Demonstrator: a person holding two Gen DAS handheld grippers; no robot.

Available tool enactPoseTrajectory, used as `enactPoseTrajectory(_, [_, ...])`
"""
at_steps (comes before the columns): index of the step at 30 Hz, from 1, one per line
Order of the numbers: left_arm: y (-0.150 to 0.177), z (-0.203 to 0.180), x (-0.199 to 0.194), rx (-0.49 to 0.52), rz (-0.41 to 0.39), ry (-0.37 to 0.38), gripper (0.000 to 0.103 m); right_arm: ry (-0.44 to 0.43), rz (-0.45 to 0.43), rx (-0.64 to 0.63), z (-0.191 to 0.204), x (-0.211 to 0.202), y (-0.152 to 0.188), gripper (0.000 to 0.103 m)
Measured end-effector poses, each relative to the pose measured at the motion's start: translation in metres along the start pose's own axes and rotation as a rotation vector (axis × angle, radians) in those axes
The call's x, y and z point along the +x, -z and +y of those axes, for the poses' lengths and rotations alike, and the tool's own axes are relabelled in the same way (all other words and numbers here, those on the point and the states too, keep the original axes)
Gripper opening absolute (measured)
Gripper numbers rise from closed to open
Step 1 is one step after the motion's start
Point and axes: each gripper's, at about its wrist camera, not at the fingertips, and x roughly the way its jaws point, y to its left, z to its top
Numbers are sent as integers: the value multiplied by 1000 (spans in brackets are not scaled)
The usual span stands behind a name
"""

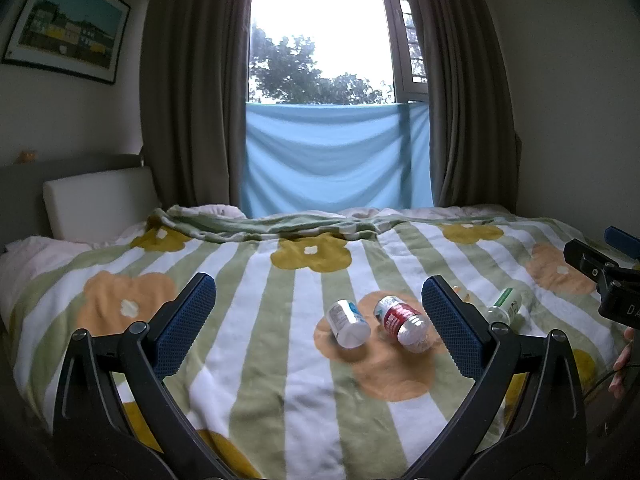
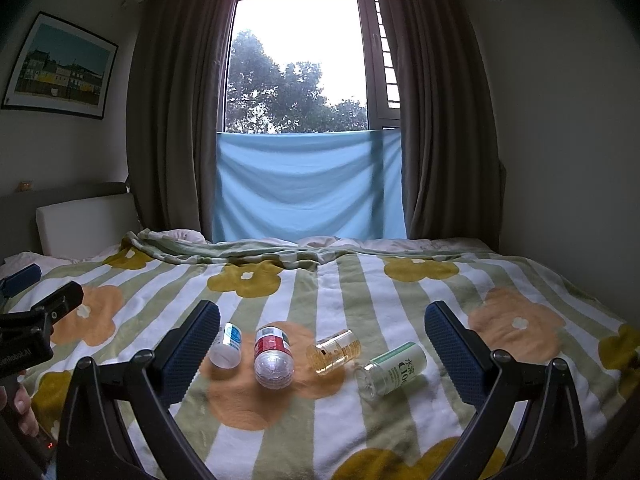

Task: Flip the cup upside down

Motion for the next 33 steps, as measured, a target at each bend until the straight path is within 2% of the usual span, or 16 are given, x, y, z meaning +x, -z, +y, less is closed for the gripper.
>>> enactPoseTrajectory(23, [13, -2, 1, -10, 27, 0, 103, 0, 2, 0, 0, 0, 2, 102])
enactPoseTrajectory(33, [7, 3, 4, -11, 37, 1, 103, 2, 3, 1, 1, 0, 4, 102])
